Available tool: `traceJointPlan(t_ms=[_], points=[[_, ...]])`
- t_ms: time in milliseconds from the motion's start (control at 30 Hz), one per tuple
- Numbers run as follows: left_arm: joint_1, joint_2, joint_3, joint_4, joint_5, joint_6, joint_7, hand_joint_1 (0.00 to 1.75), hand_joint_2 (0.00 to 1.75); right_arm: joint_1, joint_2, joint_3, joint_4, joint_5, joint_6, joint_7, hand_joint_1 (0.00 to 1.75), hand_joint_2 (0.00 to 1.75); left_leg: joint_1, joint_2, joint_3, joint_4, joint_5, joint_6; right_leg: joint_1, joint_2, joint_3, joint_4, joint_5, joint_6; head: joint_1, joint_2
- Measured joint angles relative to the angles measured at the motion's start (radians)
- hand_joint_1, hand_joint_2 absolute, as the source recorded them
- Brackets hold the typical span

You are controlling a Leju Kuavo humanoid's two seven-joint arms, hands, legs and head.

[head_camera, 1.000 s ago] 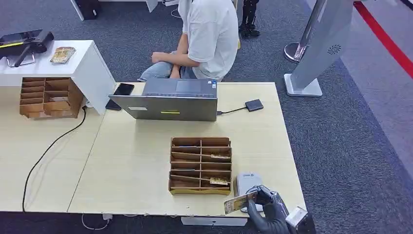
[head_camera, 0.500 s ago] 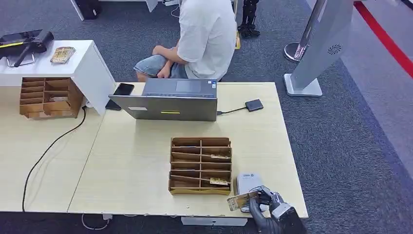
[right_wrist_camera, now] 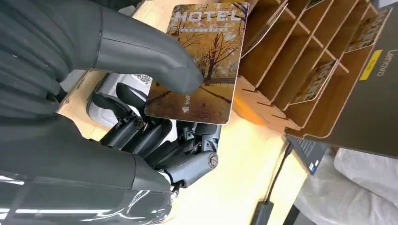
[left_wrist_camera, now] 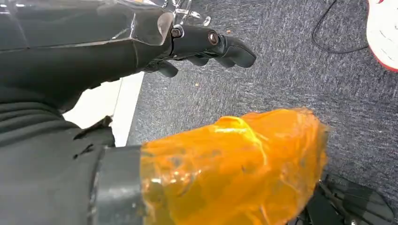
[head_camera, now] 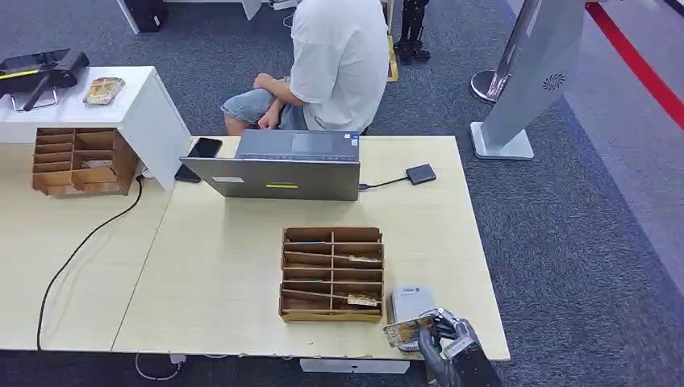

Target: Pass the card to the sensor for recognition and then transmit it.

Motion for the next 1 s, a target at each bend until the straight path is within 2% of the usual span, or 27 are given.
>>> traceJointPlan(t_ms=[433,1000], points=[[0.000,-0.001,0.002,0.000,-0.011,0.000,0.000,0.00,0.00,-0.057,0.000,0.000,0.035,0.107,-0.029,0.052,1.75,1.75,0.000,0.000,0.000,0.000,0.000,0.000,0.000,0.000,0.000,0.000,0.000,0.000,0.000,0.000],[-0.001,0.000,0.002,0.000,-0.023,-0.004,0.000,0.00,0.00,-0.100,0.000,0.000,0.090,0.123,-0.006,0.088,1.75,1.75,0.000,0.000,0.000,0.000,0.000,0.000,0.000,0.000,0.000,0.000,0.000,0.000,0.000,0.000]])
